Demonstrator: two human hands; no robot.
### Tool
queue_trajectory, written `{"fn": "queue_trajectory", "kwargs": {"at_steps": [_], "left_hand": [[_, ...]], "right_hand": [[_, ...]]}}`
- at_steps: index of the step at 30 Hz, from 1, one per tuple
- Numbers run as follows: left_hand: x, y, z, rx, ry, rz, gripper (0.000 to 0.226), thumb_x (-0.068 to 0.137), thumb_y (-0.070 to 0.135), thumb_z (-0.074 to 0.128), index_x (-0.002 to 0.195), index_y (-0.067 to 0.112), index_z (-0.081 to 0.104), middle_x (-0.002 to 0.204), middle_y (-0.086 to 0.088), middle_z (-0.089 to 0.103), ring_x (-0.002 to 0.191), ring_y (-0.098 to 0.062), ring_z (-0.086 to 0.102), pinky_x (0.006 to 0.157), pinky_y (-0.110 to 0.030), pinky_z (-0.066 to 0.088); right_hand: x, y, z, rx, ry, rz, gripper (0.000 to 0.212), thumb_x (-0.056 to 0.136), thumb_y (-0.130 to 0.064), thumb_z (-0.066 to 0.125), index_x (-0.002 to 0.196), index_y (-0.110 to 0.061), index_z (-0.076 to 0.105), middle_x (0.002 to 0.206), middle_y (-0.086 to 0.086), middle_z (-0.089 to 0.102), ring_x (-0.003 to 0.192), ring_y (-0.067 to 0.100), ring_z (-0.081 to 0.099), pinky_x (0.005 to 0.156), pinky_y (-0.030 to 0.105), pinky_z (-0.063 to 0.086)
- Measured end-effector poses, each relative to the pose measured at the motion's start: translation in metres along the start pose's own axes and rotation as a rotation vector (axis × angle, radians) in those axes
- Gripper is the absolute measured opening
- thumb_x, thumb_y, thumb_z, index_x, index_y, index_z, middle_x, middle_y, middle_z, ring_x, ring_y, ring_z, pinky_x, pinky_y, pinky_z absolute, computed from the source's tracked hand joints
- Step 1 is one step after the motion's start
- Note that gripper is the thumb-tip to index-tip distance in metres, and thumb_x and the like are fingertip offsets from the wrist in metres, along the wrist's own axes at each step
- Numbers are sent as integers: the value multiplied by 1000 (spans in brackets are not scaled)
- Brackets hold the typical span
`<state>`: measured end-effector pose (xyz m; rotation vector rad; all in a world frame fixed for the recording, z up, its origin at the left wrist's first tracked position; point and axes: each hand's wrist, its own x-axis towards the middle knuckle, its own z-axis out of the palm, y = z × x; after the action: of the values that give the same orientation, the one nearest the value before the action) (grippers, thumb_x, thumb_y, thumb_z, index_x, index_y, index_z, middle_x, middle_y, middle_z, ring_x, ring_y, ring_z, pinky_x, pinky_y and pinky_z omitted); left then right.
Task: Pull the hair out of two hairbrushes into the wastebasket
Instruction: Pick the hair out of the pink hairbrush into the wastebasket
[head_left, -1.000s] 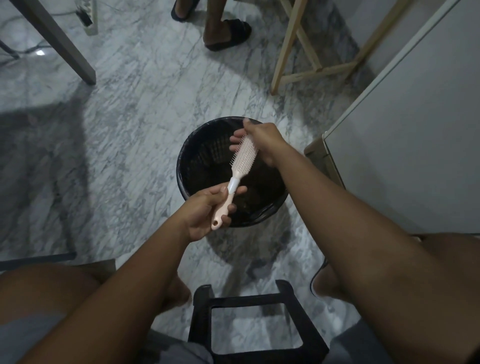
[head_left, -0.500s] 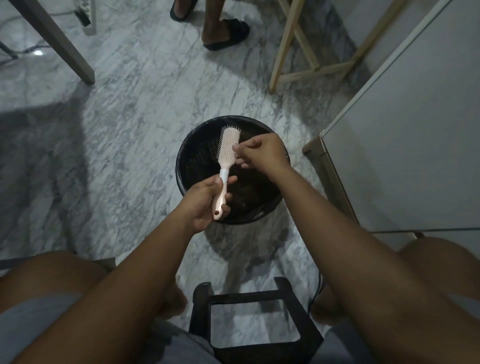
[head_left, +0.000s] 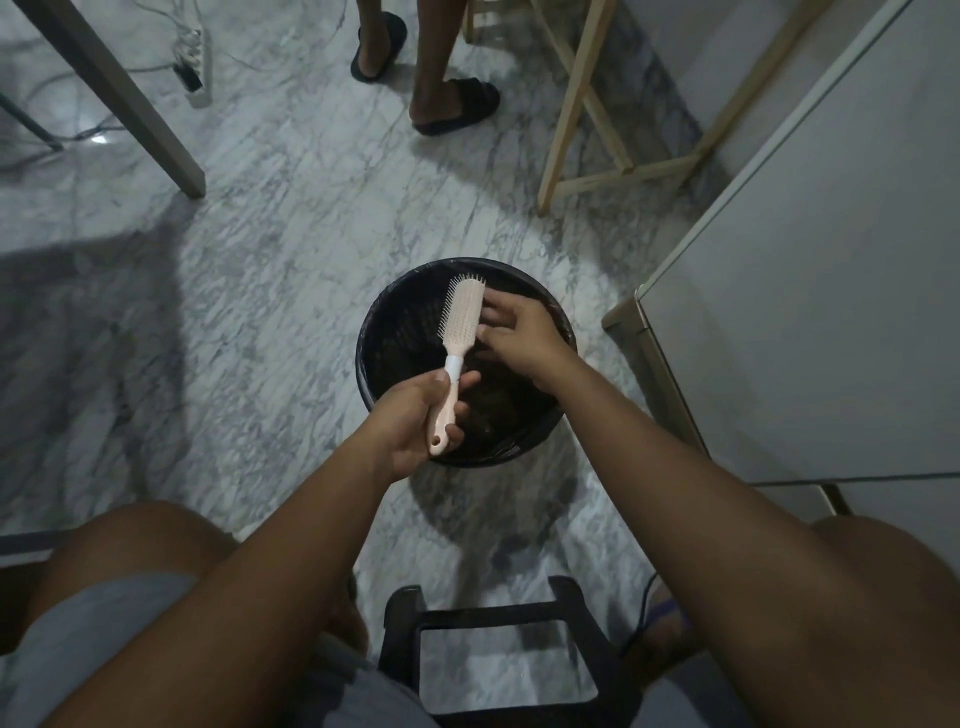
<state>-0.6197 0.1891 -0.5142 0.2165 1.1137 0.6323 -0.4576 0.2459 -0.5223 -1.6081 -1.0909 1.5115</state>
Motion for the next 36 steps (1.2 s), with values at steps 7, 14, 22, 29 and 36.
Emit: {"fn": "queue_trajectory", "kwargs": {"at_steps": [7,14,22,29,36], "left_hand": [[0,5,1,10,15,40,35,107,19,39,136,8,55,114,1,71,66,-11,56,45,-23,44],[12,-4,0,0,61,-46,33,107,22,40,132,11,57,110,2,72,79,-12,60,61,-31,53],[41,-15,-13,129,266,-151,21,104,17,48,117,4,58,91,-11,59,75,-23,55,60,-37,46],[48,-18,-13,157,319,-146,21,105,16,47,119,3,57,89,-14,59,73,-25,55,60,-37,44],[-6,32,35,175,280,-121,23,103,15,50,119,1,59,93,-17,62,79,-28,57,64,-36,46]], "right_hand": [[-2,4,-9,-110,104,11,17,90,-7,70,105,1,71,91,21,75,72,16,73,74,34,64],[-6,31,-3,-593,128,-38,51,93,-20,65,141,-8,53,141,13,58,132,25,53,109,23,35],[1,78,8,-1042,-61,41,77,96,-27,57,158,-9,13,161,25,18,149,49,8,122,56,13],[2,79,8,-1091,-73,9,77,96,-27,56,157,-8,12,161,27,15,149,50,6,123,55,11],[-25,-10,-12,-1087,-1,-68,79,97,-29,55,158,-9,10,162,25,11,150,48,3,124,55,10]]}}
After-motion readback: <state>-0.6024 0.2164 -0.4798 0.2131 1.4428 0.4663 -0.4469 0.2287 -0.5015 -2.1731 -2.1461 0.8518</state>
